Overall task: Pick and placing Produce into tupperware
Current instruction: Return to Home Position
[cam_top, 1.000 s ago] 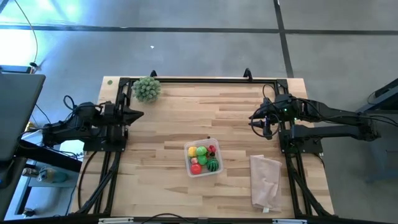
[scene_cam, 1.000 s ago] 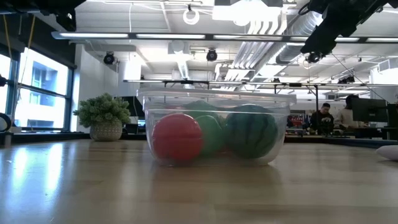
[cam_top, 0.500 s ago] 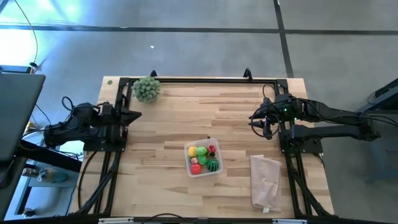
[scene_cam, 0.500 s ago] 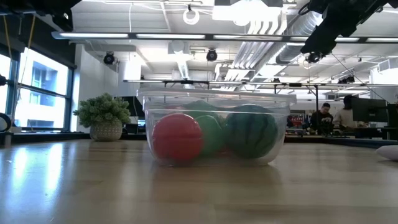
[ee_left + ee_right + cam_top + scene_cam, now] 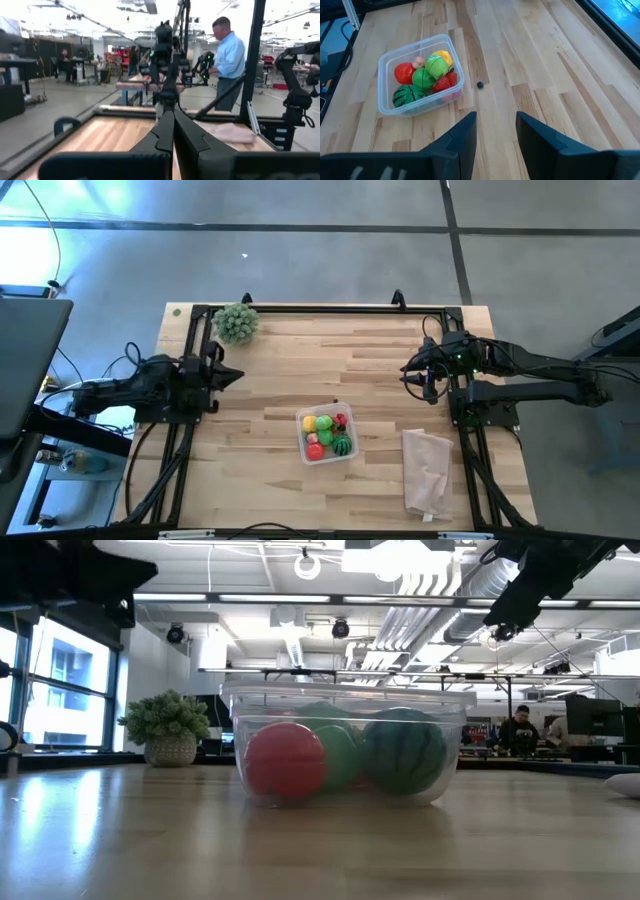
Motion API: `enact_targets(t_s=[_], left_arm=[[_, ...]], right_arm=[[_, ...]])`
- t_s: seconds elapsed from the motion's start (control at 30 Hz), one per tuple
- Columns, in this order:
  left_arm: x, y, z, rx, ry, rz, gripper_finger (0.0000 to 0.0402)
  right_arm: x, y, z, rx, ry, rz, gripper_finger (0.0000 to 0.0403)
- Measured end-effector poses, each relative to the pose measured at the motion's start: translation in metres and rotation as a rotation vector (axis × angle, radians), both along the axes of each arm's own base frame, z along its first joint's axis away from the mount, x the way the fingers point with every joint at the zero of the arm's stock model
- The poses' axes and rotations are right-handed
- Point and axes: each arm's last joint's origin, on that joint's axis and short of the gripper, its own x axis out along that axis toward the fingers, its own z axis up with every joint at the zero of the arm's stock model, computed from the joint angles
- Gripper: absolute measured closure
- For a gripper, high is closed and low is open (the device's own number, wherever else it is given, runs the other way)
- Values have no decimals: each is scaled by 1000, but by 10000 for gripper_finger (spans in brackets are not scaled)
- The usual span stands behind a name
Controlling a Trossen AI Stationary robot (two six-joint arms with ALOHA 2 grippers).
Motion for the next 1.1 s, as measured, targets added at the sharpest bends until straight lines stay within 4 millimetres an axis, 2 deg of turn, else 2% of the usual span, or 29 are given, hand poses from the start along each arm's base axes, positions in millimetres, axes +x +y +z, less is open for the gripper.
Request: enact_targets(t_s=[0.17, 0.3, 0.63, 1.1], left_arm=[[5, 1, -16, -14, 6, -2, 401], [6, 1, -19, -16, 15, -2, 401], [7, 2, -36, -83, 179, -2, 401], [7, 2, -37, -82, 183, 10, 401]], right_arm=[[0, 0, 0, 0, 0, 0, 274], [0, 0, 0, 0, 0, 0, 274], [0, 0, 0, 0, 0, 0, 274], [0, 0, 0, 0, 0, 0, 274]])
